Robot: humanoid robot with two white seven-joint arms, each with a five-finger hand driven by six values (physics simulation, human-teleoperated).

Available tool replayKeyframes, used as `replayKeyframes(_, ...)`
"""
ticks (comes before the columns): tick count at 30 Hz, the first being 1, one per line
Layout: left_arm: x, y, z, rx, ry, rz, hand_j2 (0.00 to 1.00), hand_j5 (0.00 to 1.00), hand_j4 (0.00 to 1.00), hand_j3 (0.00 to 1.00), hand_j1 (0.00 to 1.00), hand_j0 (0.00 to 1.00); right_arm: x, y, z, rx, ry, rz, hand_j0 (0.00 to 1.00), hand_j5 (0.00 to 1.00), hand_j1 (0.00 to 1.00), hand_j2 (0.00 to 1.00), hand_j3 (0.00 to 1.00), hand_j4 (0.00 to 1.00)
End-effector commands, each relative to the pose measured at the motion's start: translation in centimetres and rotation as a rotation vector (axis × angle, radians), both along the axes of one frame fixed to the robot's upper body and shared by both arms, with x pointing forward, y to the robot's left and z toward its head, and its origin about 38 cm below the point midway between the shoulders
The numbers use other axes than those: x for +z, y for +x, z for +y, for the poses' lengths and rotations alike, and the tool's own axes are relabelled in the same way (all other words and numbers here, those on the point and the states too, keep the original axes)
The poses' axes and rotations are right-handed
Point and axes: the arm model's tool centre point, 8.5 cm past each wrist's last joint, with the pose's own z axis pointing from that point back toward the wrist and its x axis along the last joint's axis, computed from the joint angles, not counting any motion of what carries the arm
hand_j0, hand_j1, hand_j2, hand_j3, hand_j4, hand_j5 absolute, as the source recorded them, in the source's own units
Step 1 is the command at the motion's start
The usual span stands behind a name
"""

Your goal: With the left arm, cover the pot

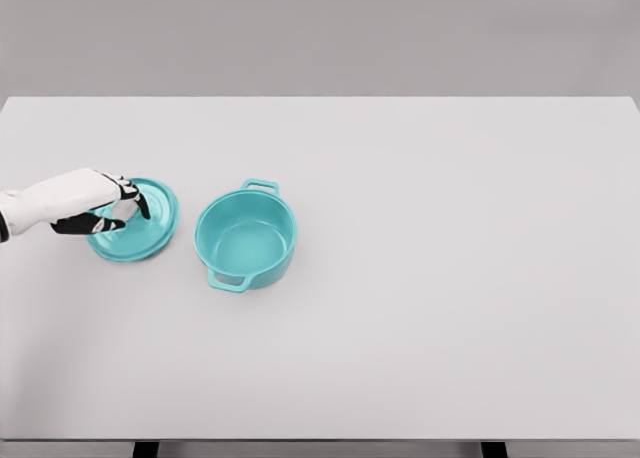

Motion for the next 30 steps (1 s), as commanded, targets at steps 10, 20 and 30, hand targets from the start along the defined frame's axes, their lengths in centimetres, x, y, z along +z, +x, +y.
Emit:
replayKeyframes(10,3.6,-0.9,-0.2,-0.054,0.015,-0.070,0.52,0.52,0.52,0.52,0.52,0.52,0.0,0.0,0.0,0.000,0.000,0.000,1.00,1.00,1.00,1.00,1.00,1.00)
replayKeyframes(20,5.6,-2.2,-0.8,-0.122,0.034,-0.078,0.52,0.52,0.52,0.52,0.52,0.52,0.0,0.0,0.0,0.000,0.000,0.000,1.00,1.00,1.00,1.00,1.00,1.00)
replayKeyframes(30,7.1,-2.9,-2.4,-0.181,0.030,-0.121,0.52,0.52,0.52,0.52,0.52,0.52,0.0,0.0,0.0,0.000,0.000,0.000,1.00,1.00,1.00,1.00,1.00,1.00)
